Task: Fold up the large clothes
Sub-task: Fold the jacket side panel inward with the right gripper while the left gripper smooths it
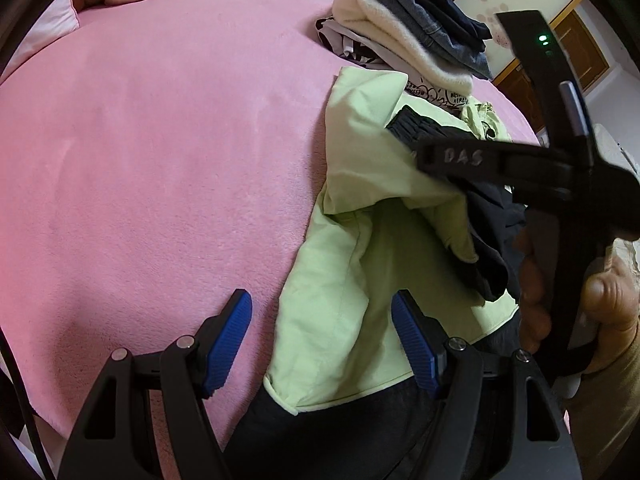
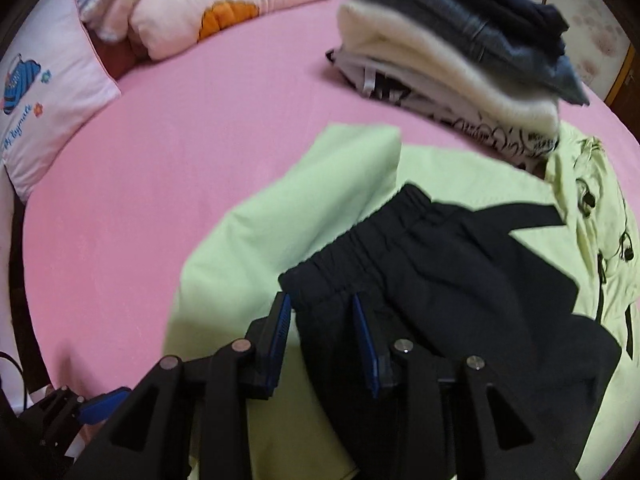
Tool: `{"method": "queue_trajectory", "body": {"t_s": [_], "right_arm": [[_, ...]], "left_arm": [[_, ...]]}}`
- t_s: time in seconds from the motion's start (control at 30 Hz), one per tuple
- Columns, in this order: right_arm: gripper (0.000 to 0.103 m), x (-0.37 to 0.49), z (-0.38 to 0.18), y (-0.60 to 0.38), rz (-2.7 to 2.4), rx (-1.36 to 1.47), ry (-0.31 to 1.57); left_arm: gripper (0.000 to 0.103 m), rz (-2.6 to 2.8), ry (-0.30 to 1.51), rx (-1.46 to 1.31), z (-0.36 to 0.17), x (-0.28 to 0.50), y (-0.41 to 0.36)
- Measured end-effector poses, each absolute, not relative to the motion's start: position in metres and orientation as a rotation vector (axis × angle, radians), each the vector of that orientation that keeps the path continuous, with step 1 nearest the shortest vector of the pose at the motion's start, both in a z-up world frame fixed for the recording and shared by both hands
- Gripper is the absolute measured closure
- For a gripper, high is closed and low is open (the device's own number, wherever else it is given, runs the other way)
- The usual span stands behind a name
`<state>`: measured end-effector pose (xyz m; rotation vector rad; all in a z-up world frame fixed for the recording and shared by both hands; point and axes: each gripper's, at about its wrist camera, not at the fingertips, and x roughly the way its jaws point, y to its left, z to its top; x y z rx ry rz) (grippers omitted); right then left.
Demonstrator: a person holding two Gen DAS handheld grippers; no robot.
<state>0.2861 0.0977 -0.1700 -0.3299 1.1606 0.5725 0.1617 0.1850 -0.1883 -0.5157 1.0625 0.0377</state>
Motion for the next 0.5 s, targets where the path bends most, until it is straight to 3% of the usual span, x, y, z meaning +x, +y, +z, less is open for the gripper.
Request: {"method": "queue_trajectory", "body": {"t_s": [0.13, 0.17, 0.23, 0.3, 0.37, 0.4, 0.5], "right_arm": [[0.069, 0.277, -0.167, 0.097, 0.577, -0.350, 1.146], [0.067, 0.274, -0.167, 0.098, 0.579, -0.371, 1.137], [0.053, 0.273, -0.173, 0.100, 0.553, -0.421, 1.128], [0.053, 0.272, -0.183, 0.102, 0.544, -0.466, 1.122], [0.065, 0.273, -0.187, 0.100, 0.569, -0.462, 1.108], [0.085, 0.276, -0.186, 0.097, 0.580, -0.443, 1.110], [0.090, 0.278, -0.167, 0.082, 0.569, -0.385, 1.069]], "left_arm": [[0.032, 0.042, 1.066, -0.512, -0.188, 0.163, 0.184], [0.032, 0.043, 1.067, -0.510, -0.188, 0.163, 0.184], [0.032, 0.047, 1.070, -0.504, -0.188, 0.165, 0.183], [0.032, 0.046, 1.071, -0.503, -0.187, 0.164, 0.182], [0.032, 0.043, 1.074, -0.502, -0.186, 0.164, 0.180], [0.032, 0.041, 1.076, -0.499, -0.186, 0.163, 0.179], [0.032, 0.039, 1.082, -0.485, -0.183, 0.162, 0.177]]}}
